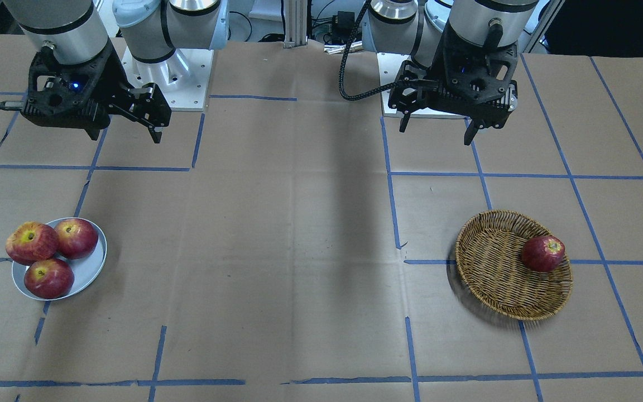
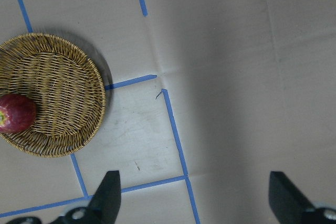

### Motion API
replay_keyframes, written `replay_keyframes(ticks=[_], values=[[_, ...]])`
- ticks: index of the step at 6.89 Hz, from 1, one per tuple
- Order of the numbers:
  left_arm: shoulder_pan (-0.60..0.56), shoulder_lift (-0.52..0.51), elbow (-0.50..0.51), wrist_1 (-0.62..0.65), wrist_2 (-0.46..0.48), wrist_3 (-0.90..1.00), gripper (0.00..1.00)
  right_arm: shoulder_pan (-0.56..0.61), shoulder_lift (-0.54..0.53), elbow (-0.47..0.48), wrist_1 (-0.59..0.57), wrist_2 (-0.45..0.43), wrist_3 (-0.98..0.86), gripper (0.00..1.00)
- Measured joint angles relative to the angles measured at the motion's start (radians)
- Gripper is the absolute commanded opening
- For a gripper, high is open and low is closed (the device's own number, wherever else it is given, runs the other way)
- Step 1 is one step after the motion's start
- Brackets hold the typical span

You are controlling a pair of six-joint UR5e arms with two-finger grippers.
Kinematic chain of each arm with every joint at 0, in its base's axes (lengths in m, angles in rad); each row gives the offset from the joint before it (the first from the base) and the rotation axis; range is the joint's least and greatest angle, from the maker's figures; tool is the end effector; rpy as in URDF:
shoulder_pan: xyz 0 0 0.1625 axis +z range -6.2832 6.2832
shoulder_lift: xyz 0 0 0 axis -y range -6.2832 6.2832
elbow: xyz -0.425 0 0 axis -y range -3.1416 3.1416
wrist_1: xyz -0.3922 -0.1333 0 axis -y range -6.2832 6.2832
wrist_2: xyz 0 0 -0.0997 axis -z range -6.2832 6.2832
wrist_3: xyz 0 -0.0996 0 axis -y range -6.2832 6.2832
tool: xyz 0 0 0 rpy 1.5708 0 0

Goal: Transfer apple from basket to plate

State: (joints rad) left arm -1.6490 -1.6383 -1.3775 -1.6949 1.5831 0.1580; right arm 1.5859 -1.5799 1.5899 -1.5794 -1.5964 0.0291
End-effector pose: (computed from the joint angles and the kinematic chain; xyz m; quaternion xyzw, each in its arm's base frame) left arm -0.1721 -0.5057 0.5363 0.1178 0.9930 -0.0006 0.0062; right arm 0.1381 -0.4858 0.4839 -0.0070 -0.9999 -0.0004 0.0128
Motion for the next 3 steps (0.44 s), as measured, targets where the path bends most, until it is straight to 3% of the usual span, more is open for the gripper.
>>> replay_keyframes(ticks=[3], values=[[0.0, 0.0, -0.001, 0.0, 0.0, 0.0, 0.99, 0.002, 0.001, 0.002, -0.012, 0.001, 0.0, 1.0]])
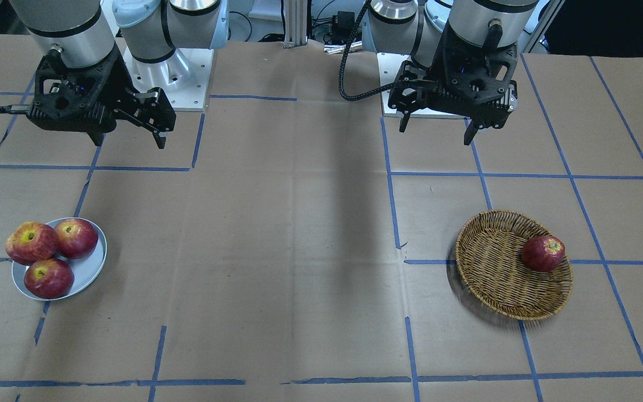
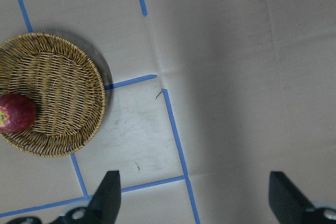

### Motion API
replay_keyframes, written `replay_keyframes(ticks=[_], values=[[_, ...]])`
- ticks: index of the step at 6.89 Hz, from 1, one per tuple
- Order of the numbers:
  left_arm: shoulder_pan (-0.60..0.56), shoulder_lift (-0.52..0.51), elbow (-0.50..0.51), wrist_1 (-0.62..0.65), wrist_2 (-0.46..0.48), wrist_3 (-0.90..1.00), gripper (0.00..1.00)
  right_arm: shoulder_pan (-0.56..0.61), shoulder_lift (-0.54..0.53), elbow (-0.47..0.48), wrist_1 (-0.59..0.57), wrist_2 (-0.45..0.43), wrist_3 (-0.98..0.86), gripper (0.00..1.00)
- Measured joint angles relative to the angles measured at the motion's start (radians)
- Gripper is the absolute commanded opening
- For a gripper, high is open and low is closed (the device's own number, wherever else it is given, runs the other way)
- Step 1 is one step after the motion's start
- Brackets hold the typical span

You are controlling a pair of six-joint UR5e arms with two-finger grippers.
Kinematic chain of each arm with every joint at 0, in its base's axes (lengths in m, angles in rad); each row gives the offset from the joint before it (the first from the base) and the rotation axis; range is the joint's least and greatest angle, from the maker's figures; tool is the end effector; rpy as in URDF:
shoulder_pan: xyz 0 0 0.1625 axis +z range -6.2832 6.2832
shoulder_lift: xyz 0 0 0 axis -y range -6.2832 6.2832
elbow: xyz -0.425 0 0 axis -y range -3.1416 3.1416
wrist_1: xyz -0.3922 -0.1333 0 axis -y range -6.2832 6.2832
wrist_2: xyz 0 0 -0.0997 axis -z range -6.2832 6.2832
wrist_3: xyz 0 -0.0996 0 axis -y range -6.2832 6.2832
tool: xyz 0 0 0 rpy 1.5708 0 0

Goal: Transfer apple from basket to plate

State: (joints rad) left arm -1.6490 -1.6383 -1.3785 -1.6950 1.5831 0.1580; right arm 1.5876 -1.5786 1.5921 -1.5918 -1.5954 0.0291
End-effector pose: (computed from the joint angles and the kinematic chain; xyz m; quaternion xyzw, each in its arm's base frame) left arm -0.1721 -0.5057 0.5358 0.1178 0.9930 -0.0001 0.0062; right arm 0.1391 -0.4870 0.4834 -0.0062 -0.9999 0.0040 0.0122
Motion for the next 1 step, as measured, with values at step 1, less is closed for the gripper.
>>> replay_keyframes(ticks=[1], values=[[0.0, 0.0, 0.0, 0.0, 0.0, 0.0, 0.99, 0.0, 0.0, 0.0, 0.0, 0.0, 0.0, 1.0]])
